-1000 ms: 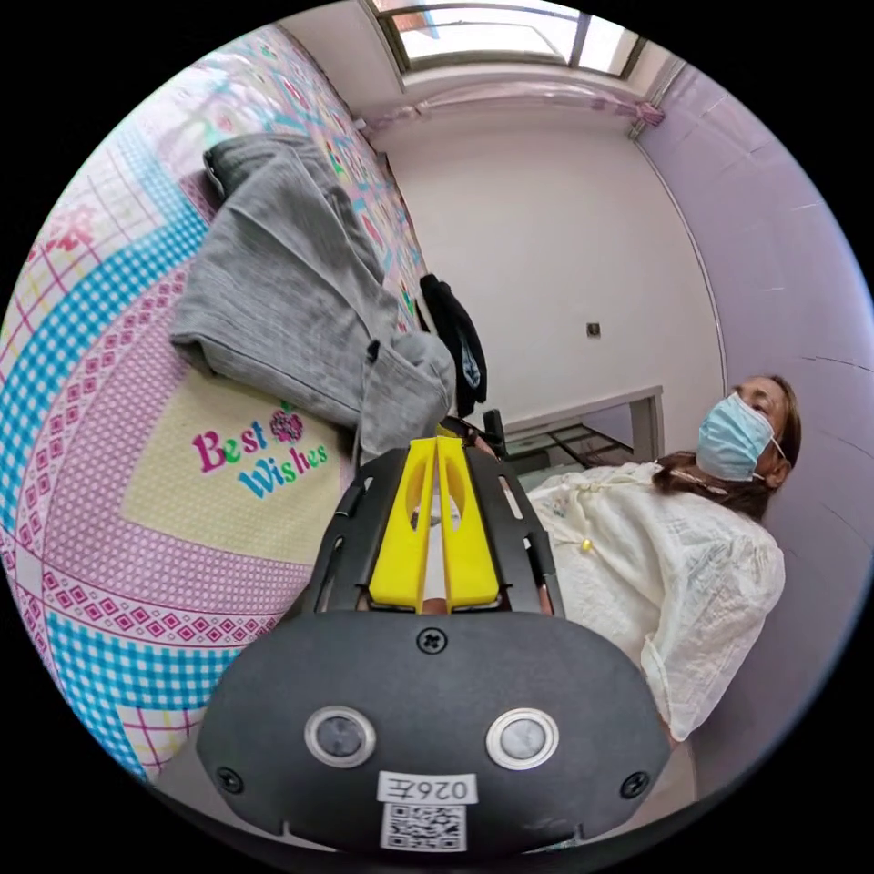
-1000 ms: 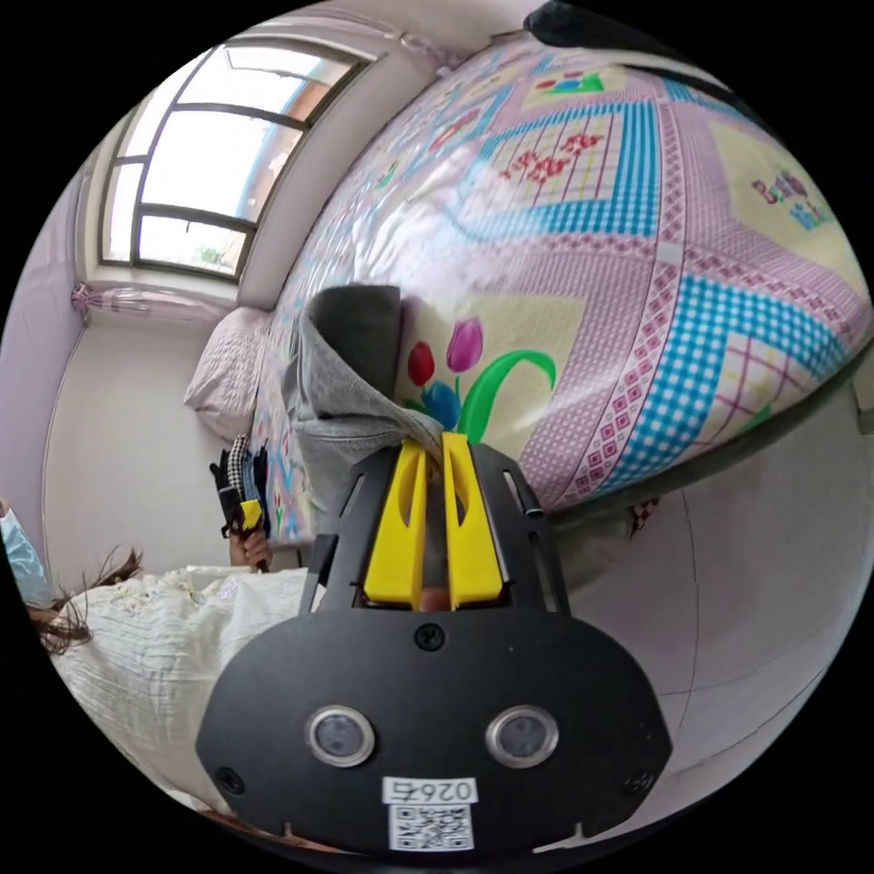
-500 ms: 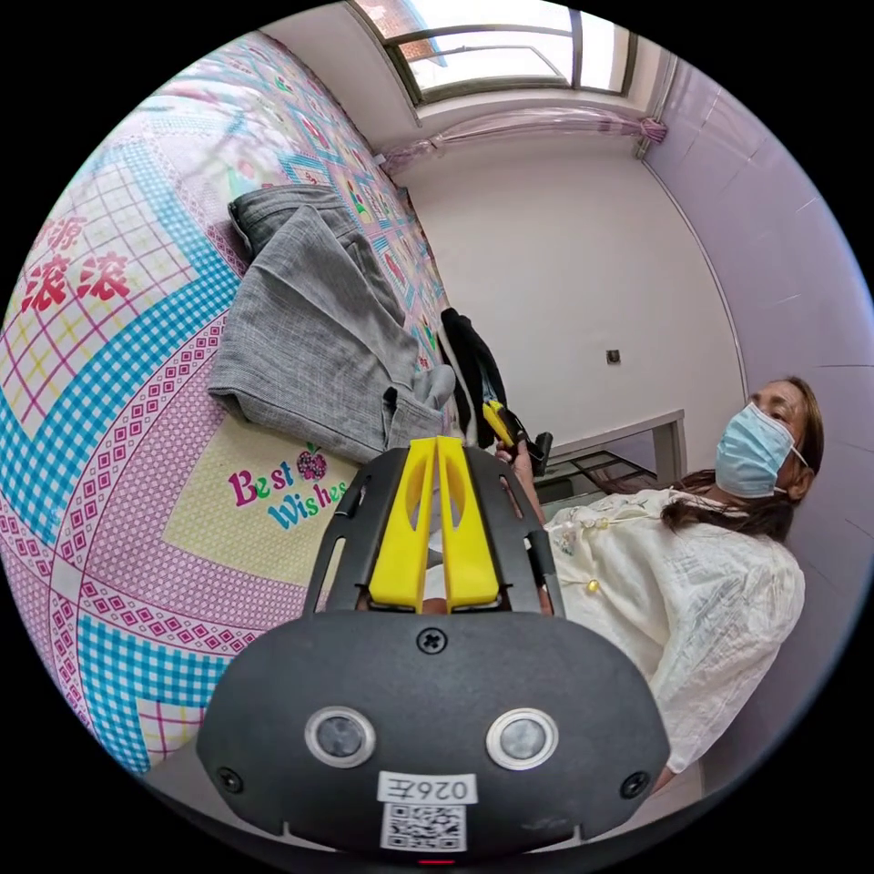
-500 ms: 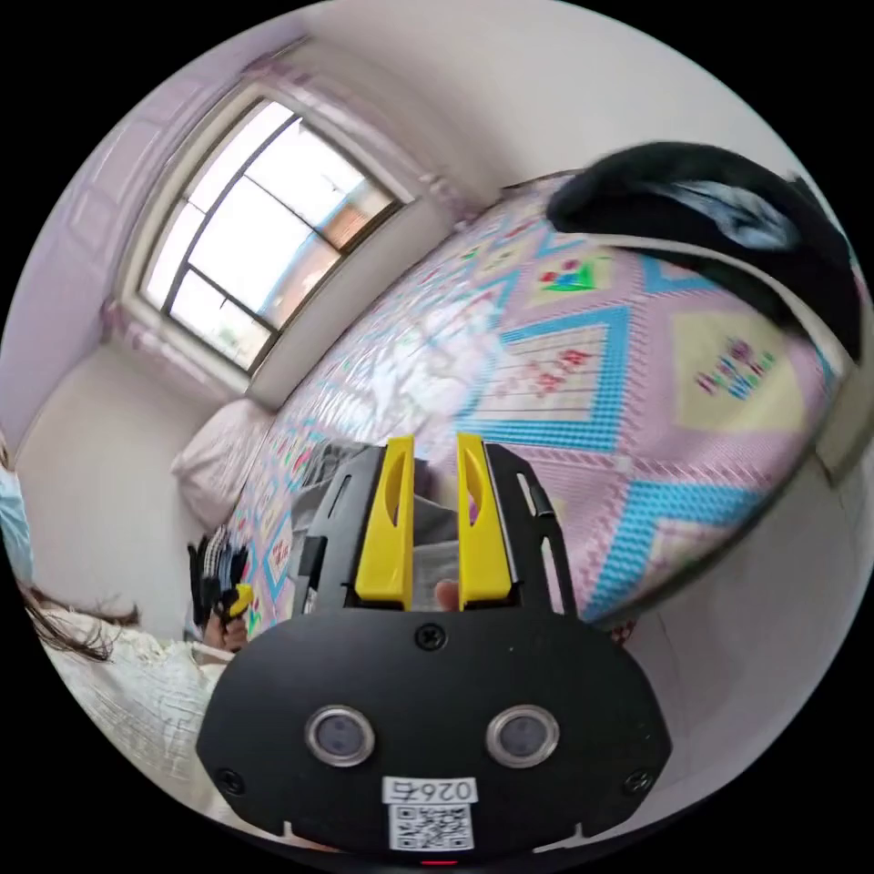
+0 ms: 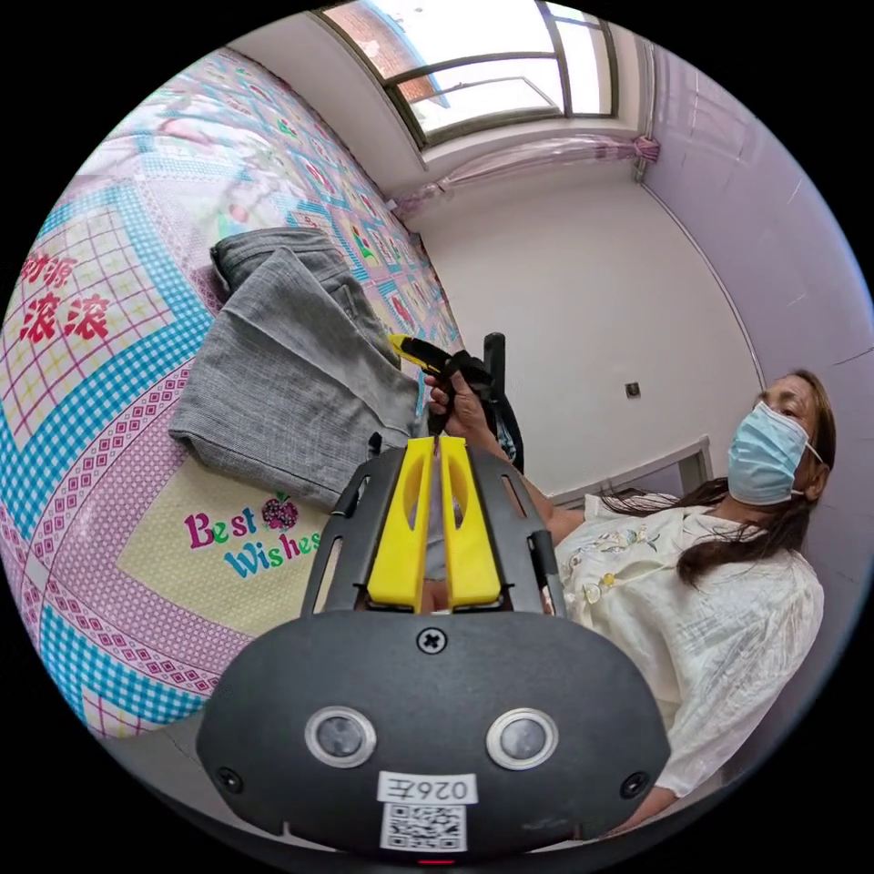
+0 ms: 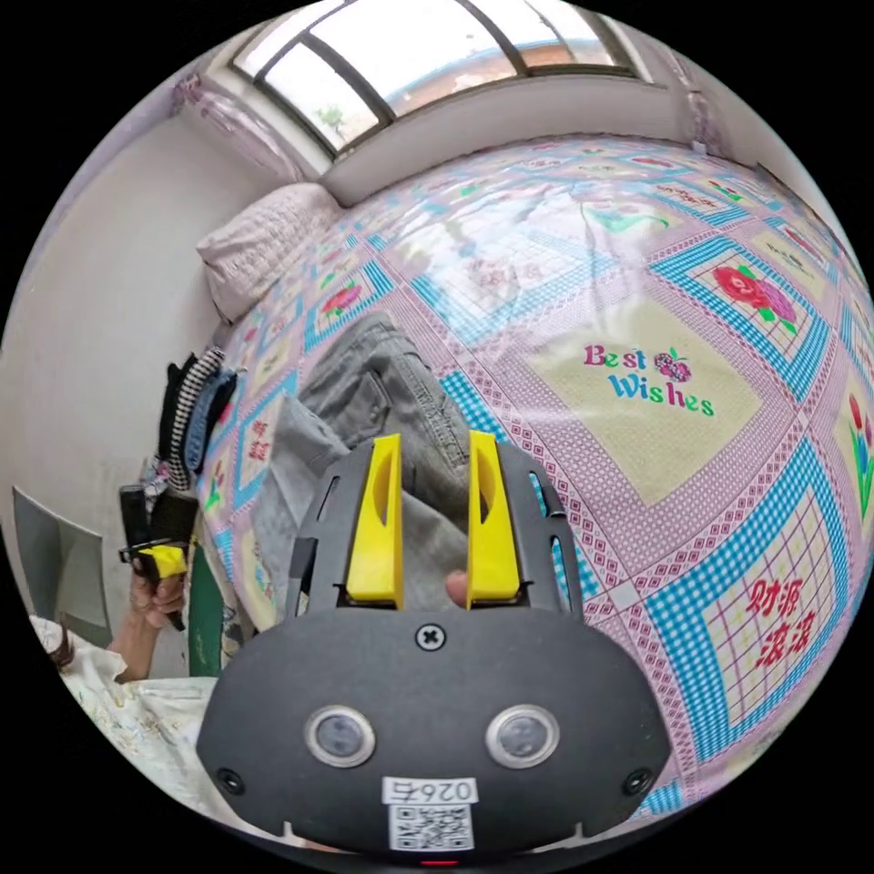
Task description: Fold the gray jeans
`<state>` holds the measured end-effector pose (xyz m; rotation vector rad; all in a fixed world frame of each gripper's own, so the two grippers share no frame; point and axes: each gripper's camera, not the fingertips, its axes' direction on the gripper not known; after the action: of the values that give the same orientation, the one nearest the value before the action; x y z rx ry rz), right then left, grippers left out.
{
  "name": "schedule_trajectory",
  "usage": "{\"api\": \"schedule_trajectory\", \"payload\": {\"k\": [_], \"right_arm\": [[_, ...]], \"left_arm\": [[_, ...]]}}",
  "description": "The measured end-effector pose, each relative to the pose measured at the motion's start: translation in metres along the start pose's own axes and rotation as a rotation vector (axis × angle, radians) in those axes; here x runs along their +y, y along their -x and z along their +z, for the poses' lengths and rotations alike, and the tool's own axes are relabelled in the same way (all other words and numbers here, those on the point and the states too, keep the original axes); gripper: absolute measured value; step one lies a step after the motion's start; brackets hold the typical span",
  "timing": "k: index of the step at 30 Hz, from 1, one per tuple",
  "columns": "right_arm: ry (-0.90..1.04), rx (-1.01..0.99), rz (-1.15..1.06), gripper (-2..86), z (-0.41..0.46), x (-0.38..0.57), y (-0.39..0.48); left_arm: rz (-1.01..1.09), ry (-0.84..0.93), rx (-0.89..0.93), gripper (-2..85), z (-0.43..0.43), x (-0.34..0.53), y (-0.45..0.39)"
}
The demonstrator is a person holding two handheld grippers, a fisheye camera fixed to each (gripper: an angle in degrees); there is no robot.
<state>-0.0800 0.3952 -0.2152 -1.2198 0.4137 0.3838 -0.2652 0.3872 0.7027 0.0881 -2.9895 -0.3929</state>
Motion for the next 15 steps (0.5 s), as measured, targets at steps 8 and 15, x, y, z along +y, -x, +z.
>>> {"api": "schedule_trajectory", "payload": {"k": [8,15], "right_arm": [[0.083,-0.016,-0.102,2.3,0.056,0.030,0.007],[0.171,0.044,-0.156,2.0,0.110,0.046,0.020]], "left_arm": [[-0.138,-0.152,-0.139,4.4,-0.012,0.012,0.018],[-0.156,-0.149,-0.130,4.5,-0.004,0.000,0.021]]}}
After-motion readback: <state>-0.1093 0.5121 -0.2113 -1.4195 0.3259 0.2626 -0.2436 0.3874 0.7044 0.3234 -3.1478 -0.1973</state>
